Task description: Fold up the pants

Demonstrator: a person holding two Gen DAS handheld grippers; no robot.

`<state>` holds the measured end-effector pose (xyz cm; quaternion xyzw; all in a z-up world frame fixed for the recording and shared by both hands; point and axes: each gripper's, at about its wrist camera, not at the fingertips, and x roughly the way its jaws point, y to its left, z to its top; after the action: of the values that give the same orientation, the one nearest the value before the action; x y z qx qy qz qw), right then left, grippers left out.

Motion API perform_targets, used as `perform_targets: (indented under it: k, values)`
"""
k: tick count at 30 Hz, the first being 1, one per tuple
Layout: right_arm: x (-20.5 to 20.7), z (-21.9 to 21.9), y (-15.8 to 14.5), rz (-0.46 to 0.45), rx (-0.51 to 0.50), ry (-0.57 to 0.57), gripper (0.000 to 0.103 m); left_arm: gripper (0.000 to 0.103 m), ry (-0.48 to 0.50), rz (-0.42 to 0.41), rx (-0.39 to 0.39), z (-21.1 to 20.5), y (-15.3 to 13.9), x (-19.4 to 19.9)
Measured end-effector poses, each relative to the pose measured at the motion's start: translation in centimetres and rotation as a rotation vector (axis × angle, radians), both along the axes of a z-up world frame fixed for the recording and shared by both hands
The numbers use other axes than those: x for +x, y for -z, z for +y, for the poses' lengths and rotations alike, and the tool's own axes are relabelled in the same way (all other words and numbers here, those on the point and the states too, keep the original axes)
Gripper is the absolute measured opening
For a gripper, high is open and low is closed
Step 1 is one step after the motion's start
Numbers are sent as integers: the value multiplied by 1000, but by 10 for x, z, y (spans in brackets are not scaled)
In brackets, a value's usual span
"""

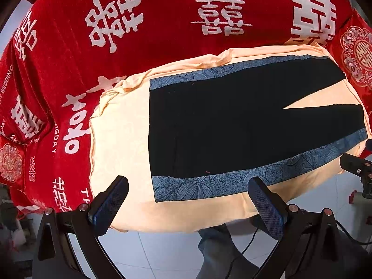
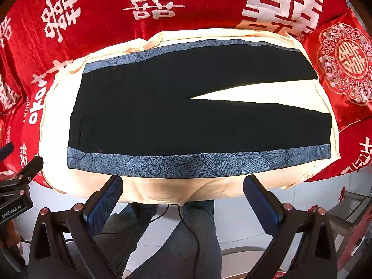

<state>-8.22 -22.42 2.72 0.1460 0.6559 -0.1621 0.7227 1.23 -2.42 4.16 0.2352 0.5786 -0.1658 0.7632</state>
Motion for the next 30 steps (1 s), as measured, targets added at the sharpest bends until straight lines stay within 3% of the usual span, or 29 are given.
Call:
perform_targets:
  k: [16, 20, 26, 30]
  values:
    - [-5, -13, 1, -6, 11, -45, 103, 103, -67, 44, 27, -5, 8, -5]
    - [-6, -25, 0, -2, 32, -57, 103, 103, -145, 88, -13, -8, 8, -6]
    - [-5, -40, 7, 18, 46, -114, 103, 103, -265, 86, -37, -12, 5, -14]
    - [-5, -45, 16, 38, 47, -134, 103, 103, -312, 112, -28, -11, 13, -19]
